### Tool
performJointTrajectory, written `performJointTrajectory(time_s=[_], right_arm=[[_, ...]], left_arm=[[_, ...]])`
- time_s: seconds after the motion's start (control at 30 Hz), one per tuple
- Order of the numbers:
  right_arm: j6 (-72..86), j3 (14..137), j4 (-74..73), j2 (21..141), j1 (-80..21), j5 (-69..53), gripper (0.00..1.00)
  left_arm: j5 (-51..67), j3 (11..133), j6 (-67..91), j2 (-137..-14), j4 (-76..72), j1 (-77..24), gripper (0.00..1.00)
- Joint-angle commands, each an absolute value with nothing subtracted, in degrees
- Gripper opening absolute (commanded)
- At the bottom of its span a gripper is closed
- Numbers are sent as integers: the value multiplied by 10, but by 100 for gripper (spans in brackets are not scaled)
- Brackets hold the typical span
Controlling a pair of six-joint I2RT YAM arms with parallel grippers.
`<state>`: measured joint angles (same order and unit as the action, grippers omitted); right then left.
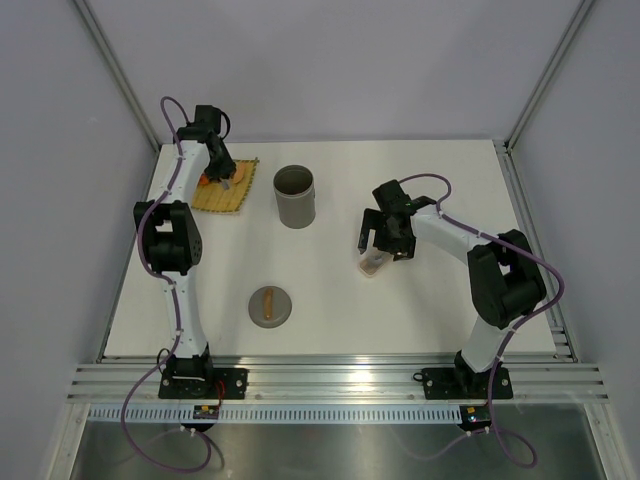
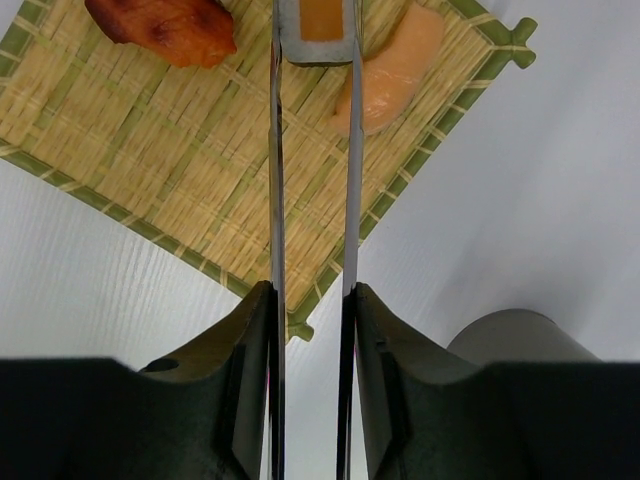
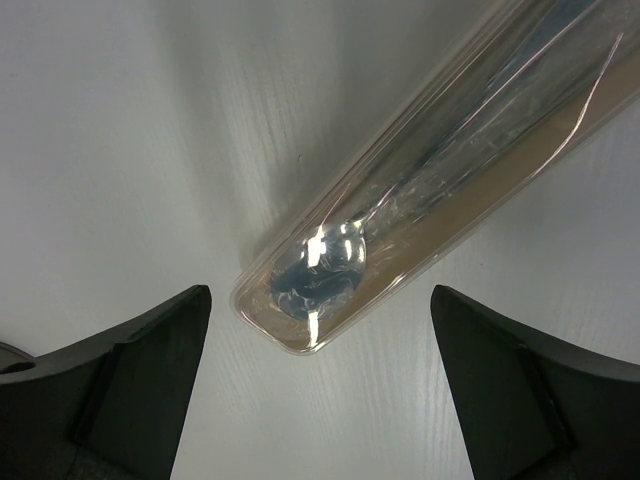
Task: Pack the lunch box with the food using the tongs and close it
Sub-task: Pick up the fake food from the plate, then place the fake food in the packing box.
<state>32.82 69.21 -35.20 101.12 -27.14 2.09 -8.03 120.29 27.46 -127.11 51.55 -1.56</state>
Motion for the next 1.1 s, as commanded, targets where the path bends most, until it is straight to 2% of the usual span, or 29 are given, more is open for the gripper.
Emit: performJointTrajectory(time_s=[0.0,0.03,0.13,0.33,0.53,0.77,1.07], right_arm=[[322,708,-352,999,-278,25,99],[322,707,-351,998,-278,25,99],[323,705,-352,993,-279,26,100],[323,699,-348,980,-279,25,100],[333,694,-343,973,-279,33,100],[337,692,-341,964,-278,25,99],[338,682,-346,950,-279,31,100]], left_arm=[[-86,1203,274,-1209,495,-14,21],[-86,1198,274,-1196,493,-16,16],[-91,1173,267,-1145,489,-19,9],[-76,1101,249,-1038,487,-23,4],[-52,1053,172,-942,511,-94,2],[-6,1008,156,-869,529,-187,2],[24,998,175,-883,519,-210,2]])
